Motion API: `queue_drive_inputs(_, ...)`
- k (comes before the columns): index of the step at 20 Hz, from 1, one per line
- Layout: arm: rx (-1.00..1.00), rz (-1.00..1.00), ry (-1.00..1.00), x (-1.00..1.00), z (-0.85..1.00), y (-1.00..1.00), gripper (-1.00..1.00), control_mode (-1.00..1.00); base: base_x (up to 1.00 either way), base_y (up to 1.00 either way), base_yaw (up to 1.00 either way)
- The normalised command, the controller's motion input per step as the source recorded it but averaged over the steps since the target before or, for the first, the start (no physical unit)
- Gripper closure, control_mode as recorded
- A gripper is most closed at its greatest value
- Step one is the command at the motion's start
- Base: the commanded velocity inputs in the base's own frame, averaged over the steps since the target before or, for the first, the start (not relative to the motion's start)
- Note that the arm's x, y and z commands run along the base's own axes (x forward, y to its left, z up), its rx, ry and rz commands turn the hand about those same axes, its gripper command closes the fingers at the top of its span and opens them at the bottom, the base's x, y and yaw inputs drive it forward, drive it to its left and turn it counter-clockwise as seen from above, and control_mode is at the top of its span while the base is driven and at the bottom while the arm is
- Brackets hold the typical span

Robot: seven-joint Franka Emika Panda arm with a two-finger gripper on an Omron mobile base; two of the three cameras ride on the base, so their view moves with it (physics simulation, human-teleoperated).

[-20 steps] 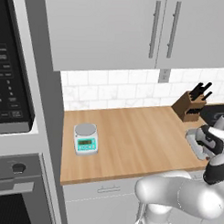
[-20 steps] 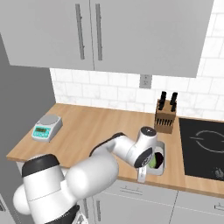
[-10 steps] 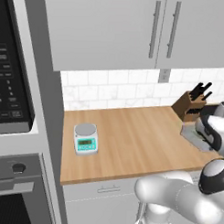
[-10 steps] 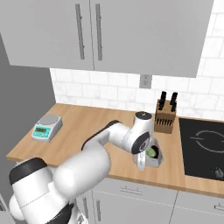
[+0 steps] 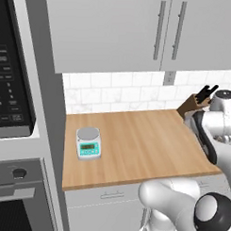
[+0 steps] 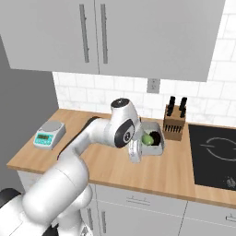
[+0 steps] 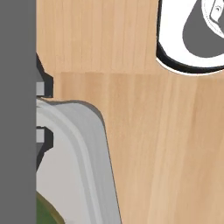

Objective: Take the meat container that has the steak and place it on the second highest rack of the freezer. Then take the vegetable container that has the avocado and corn and place it on the highest rack of the freezer.

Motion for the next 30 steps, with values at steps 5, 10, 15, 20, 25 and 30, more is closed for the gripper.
queue_drive_inputs(5, -0.09, 0.02, -0.11, -0.03, 0.63, 0.57, 1.00, -1.00, 0.00, 0.00, 0.00)
queue_drive_inputs(10, 0.07, 0.01, 0.04, 0.00, 0.37, 0.51, 1.00, -1.00, 0.00, 0.00, 0.00)
queue_drive_inputs(15, 0.13, 0.00, 0.05, -0.17, 0.09, 0.78, 1.00, -1.00, 0.00, 0.00, 0.00)
queue_drive_inputs(20, 0.05, -0.02, 0.00, -0.31, 0.05, 0.95, 1.00, -1.00, 0.00, 0.00, 0.00)
queue_drive_inputs(25, 0.00, -0.01, 0.00, -0.37, 0.07, 0.85, 1.00, -1.00, 0.00, 0.00, 0.00)
queue_drive_inputs(30, 0.00, -0.03, 0.00, -0.66, 0.30, 0.48, 1.00, -1.00, 0.00, 0.00, 0.00)
